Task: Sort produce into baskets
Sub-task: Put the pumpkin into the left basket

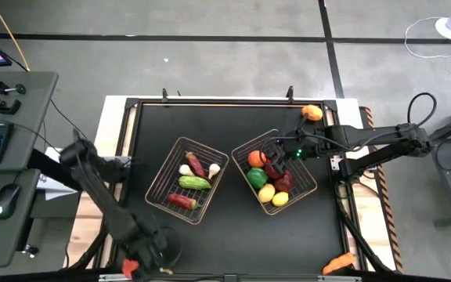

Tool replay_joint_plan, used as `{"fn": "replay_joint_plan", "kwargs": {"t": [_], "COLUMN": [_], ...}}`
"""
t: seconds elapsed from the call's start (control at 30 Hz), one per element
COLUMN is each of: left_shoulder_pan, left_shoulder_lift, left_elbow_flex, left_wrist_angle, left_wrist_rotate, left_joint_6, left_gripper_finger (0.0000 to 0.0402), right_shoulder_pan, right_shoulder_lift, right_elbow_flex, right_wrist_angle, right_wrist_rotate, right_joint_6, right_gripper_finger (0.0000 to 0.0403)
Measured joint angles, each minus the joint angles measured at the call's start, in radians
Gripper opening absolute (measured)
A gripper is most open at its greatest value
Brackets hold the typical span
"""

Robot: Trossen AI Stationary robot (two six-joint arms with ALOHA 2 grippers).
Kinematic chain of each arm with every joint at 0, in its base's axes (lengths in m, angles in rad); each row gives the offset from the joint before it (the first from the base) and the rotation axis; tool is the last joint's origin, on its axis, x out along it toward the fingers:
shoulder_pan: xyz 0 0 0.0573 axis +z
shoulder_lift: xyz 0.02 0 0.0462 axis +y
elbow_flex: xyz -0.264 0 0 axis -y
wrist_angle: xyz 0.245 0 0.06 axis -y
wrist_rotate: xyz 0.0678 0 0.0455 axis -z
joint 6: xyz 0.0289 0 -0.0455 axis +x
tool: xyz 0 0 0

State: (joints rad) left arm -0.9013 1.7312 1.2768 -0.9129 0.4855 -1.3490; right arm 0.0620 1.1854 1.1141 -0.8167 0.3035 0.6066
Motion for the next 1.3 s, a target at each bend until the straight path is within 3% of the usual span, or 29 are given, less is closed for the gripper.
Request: {"fn": "replay_joint_plan", "kwargs": {"t": [0.33,0.53,0.67,0.8,0.97,1.3], "left_shoulder_pan": [0.241,0.441,0.558,0.633,0.671,0.675], "left_shoulder_lift": [-0.38,-0.512,-0.57,-0.618,-0.689,-0.758], "left_elbow_flex": [0.057,0.057,0.057,0.021,-0.131,-0.557], "left_wrist_angle": [-0.015,-0.013,-0.008,0.057,0.3,0.892], "left_wrist_rotate": [-0.494,-0.733,-0.834,-0.864,-0.827,-0.75], "left_joint_6": [0.077,0.339,0.507,0.642,0.711,0.609], "left_gripper_finger": [0.0326,0.0327,0.0327,0.0327,0.0327,0.0328], "right_shoulder_pan": [0.0,0.0,0.0,0.0,0.0,0.0], "right_shoulder_lift": [0.0,0.0,0.0,0.0,0.0,0.0], "right_elbow_flex": [0.0,0.0,0.0,0.0,0.0,0.0], "right_wrist_angle": [0.043,0.083,0.155,0.265,0.384,0.445], "right_wrist_rotate": [0.008,0.024,0.089,0.148,0.174,0.194], "right_joint_6": [-0.039,-0.039,-0.021,0.019,0.023,0.07], "right_gripper_finger": [0.0321,0.0321,0.0321,0.0321,0.0321,0.0321]}}
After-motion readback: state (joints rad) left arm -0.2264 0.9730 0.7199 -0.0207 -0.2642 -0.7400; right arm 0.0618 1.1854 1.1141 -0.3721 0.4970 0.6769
